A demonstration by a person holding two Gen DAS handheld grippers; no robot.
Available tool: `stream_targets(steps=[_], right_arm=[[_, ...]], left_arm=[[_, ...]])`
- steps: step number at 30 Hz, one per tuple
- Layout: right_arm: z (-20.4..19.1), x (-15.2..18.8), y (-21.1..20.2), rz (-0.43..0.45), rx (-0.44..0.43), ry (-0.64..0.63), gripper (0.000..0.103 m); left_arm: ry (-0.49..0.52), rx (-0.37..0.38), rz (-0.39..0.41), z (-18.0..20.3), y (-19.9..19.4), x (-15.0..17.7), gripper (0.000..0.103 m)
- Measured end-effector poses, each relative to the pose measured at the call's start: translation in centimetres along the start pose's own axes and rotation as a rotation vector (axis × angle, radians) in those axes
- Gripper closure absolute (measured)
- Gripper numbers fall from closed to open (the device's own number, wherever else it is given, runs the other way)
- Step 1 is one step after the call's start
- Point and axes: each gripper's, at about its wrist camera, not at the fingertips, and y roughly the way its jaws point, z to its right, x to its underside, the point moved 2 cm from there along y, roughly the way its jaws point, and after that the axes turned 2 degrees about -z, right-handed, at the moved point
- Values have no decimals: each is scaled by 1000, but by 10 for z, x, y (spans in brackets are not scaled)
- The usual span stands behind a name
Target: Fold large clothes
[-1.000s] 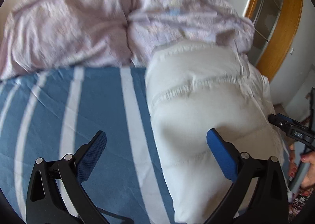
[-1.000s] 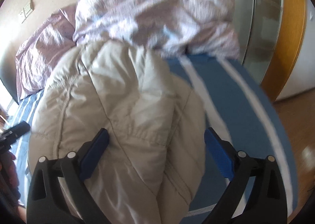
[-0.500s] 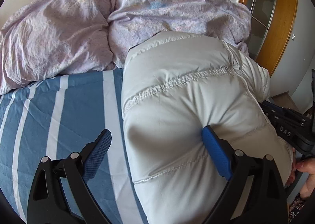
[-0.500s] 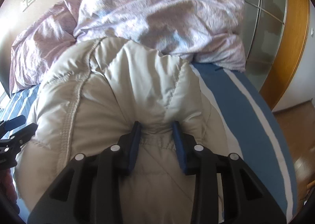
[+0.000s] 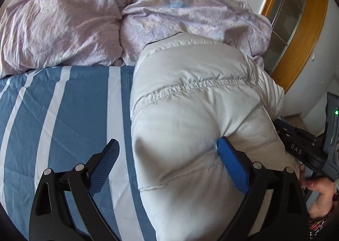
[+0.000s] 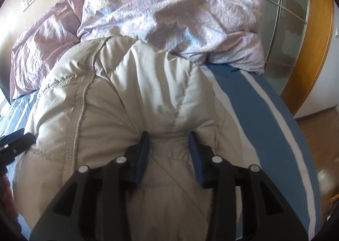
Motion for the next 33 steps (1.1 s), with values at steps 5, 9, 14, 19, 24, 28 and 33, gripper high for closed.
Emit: stream_targets(steps=[5,9,14,19,24,28,33], right_arm=[[4,1,-18,6,25,-4,24],[13,2,-29,-16,2,13,15],[27,5,-30,-71,-44,47,5],[49,7,-12,-159,-144,128,2],[69,16,16,-239,-295,262,2],[73,24,36,-286,-411,306,2],[68,27,53,-329,-505,327,2]], left_arm=[[32,-11,-2,-1,-8,2,1],[37,6,-14,-8,-15,1,1],[33,58,-71,-21,-17,0,1],[-43,168,-162,-35,-6,0,1],[-107,283,-225,-39,11,5,1],[-117,336,-236,-38,16,11,1],[-111,412,-265,-29,24,20,1]])
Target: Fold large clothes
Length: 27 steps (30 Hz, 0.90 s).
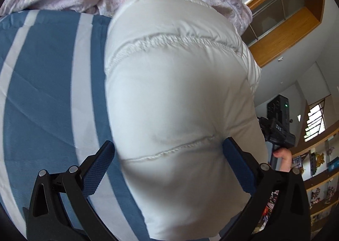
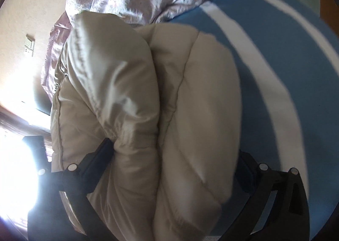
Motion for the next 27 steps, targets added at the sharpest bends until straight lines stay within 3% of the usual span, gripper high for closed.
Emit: stream_targets(steps=[3,6,8,13,19,27], right_arm=[[-2,1,4,4,-24,-22,2],[-6,3,7,2,-68,-26,16],[-10,5,7,2,-80,-36,24],[-29,14,-5,36,-48,-113,47],[-44,28,-17,85,-66,-150,56],[-75,37,-8,90,-109,-179,59]], left_arm=[[23,1,3,3,4,3,1],[53,-7,13,6,4,4,5],[80,-21,18,11,1,5,15],[150,-74,36,28,-6,8,29],[189,-96,72,36,-20,14,34],[189,-137,140,26,-54,17,36]])
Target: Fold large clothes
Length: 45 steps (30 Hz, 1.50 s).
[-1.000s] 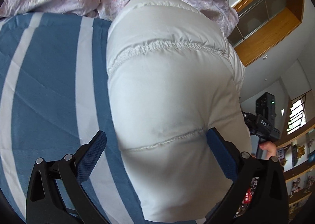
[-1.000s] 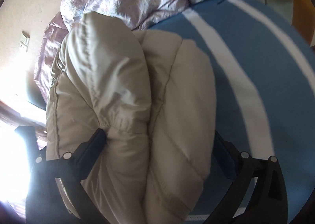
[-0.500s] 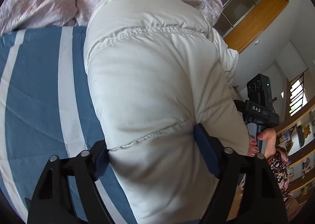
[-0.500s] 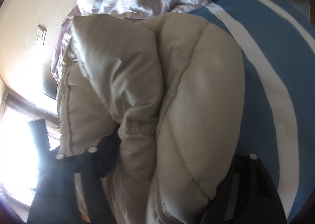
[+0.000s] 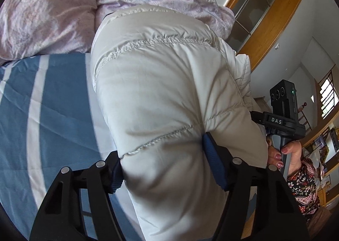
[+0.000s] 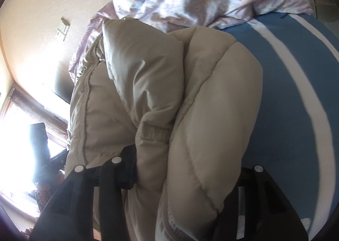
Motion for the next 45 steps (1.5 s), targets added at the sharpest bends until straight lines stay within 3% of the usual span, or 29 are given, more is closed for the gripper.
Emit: stream_targets(steps=[16,24,27,30,34,36,38,41,44,45], right_arm=[[-133,-8,97,-55,-96,-160,60],[-151,-13,140,-34,-82,-175,57],[-145,-11,141,-10,-73,-156,47],[-137,-7,136,14,-66,-144,40],[-133,-2,120,48,-23,-116,32],[-134,2,107,79,3,-97,32],[-141,8,91,127,81,-104,31],[-159,21,67,232,237,-148,30],[-186,36,50,352,352,-247,30],[-194,39,50,375,368,-273,36]], left_arm=[[-127,-177,119,-92,-90,20,36],[-182,-192,132,-140,-91,35,35],[-216,-161,154,-155,-88,45,28],[-214,-205,187,-156,-90,51,14],[-149,-330,213,-146,-100,54,7],[-151,-440,227,-141,-108,53,5],[-165,-554,254,-134,-118,53,5],[-198,-660,300,-125,-131,54,4],[-204,-670,351,-113,-139,58,5],[-191,-681,365,-107,-139,59,8]])
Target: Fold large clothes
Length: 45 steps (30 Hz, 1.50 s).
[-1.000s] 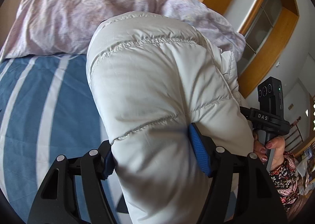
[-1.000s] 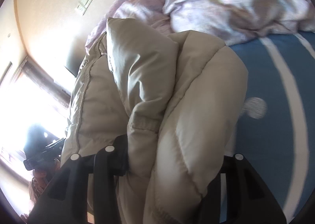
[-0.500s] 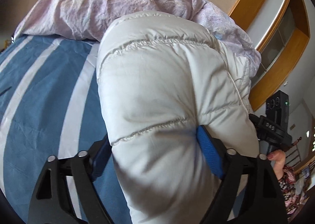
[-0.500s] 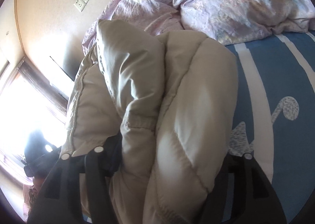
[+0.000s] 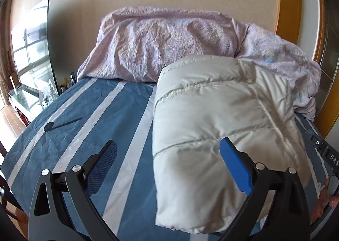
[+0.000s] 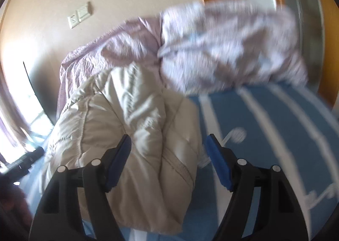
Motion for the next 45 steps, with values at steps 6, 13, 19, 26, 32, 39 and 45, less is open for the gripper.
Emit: stream_targets(steps=[6,13,19,26,32,39,45], right_arm=[[-38,7,-1,-1,-3,-109,72],[-59,-1,6,-7,-27,-113,80],[-71,-23,24,6,15,-155,82],[-59,-31,65,-60,73,-144,82],[-42,-20,100,-133,69,-113,83],[-31,-11,124,-169,46,-81,83],[-36,-9,128,-171,74,-133,83]], left_arm=[[64,-8,-16,29,0,4,27],[73,17,-14,45,4,-2,28],[120,-15,-11,62,19,-28,28],[134,-45,-37,71,51,-34,28],[182,-70,-31,85,71,-31,27],[197,-85,-30,92,94,-25,27],[202,-91,-46,89,99,-19,27]])
